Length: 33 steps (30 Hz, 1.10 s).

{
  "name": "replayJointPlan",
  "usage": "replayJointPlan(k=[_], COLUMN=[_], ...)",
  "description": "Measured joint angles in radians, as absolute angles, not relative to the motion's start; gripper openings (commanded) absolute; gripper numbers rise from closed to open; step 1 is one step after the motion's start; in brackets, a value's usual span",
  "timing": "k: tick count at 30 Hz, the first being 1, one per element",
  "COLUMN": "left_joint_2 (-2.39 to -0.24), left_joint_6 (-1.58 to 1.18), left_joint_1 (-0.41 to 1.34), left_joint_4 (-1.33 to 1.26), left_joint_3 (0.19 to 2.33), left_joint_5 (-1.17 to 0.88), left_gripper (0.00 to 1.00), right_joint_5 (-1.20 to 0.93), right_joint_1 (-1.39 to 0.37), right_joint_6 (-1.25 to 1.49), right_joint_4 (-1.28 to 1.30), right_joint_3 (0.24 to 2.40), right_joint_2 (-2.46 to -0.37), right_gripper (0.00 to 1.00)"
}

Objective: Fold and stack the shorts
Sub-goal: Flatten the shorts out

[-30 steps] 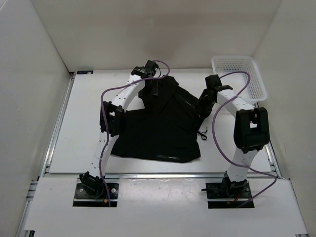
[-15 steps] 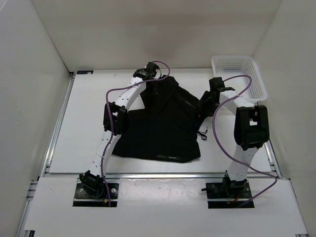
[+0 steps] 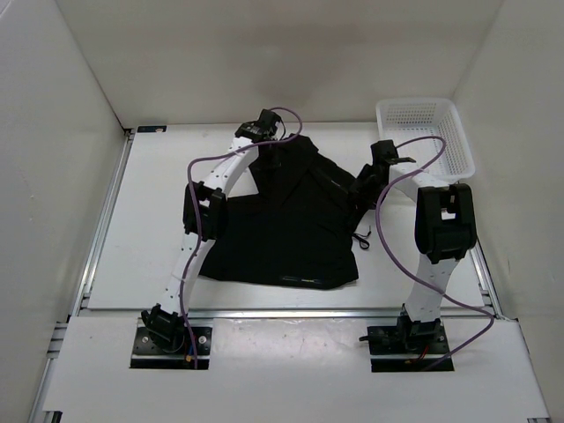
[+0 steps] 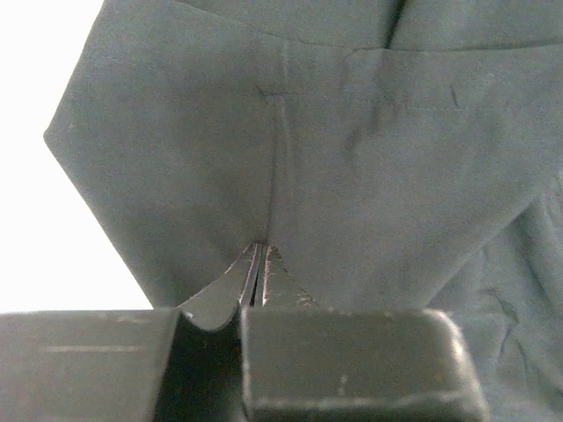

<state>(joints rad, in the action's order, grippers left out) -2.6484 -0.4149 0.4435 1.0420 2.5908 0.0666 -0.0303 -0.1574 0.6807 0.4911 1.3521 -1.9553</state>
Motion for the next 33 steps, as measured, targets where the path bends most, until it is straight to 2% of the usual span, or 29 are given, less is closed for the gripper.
replayJointPlan(k=[4, 6, 7, 8, 12, 15, 22, 28, 29, 31, 32, 33], left_joint_2=[-2.647, -2.646, -2.646, -2.646, -2.643, -2.643, -2.643, -2.649, -2.653, -2.661, -2.664, -2.666], left_joint_6=[-0.415, -0.410, -0.410, -0.415, -0.422, -0.428, -0.437, -0.428, -0.426, -0.420, -0.416, -0.419], left_joint_1=[0.434, 0.428, 0.426, 0.424, 0.416, 0.414, 0.414, 0.421, 0.421, 0.421, 0.422, 0.422], left_joint_4=[1.029, 1.028, 1.028, 1.027, 1.018, 1.016, 1.016, 1.024, 1.028, 1.028, 1.030, 1.032], left_joint_3=[2.568, 2.557, 2.556, 2.554, 2.552, 2.551, 2.551, 2.556, 2.561, 2.566, 2.566, 2.566], left_joint_5=[0.067, 0.067, 0.065, 0.064, 0.061, 0.059, 0.044, 0.045, 0.044, 0.044, 0.043, 0.039], left_gripper=[0.12, 0.40, 0.52, 0.69, 0.75, 0.71, 0.51, 0.54, 0.51, 0.37, 0.17, 0.10], right_joint_5=[-0.025, -0.020, -0.014, -0.009, 0.014, 0.038, 0.060, 0.069, 0.070, 0.072, 0.072, 0.072], right_joint_1=[-0.159, -0.160, -0.162, -0.164, -0.186, -0.209, -0.256, -0.256, -0.256, -0.257, -0.260, -0.262], right_joint_6=[0.680, 0.680, 0.678, 0.678, 0.669, 0.661, 0.650, 0.650, 0.650, 0.649, 0.648, 0.646], right_joint_4=[0.491, 0.491, 0.491, 0.491, 0.494, 0.511, 0.533, 0.552, 0.554, 0.558, 0.562, 0.564], right_joint_3=[1.352, 1.352, 1.352, 1.352, 1.352, 1.361, 1.411, 1.420, 1.420, 1.421, 1.425, 1.428], right_joint_2=[-1.955, -1.954, -1.952, -1.951, -1.941, -1.937, -1.937, -1.934, -1.932, -1.930, -1.931, -1.931], right_gripper=[0.61, 0.62, 0.66, 0.70, 0.73, 0.73, 0.74, 0.74, 0.74, 0.74, 0.74, 0.74])
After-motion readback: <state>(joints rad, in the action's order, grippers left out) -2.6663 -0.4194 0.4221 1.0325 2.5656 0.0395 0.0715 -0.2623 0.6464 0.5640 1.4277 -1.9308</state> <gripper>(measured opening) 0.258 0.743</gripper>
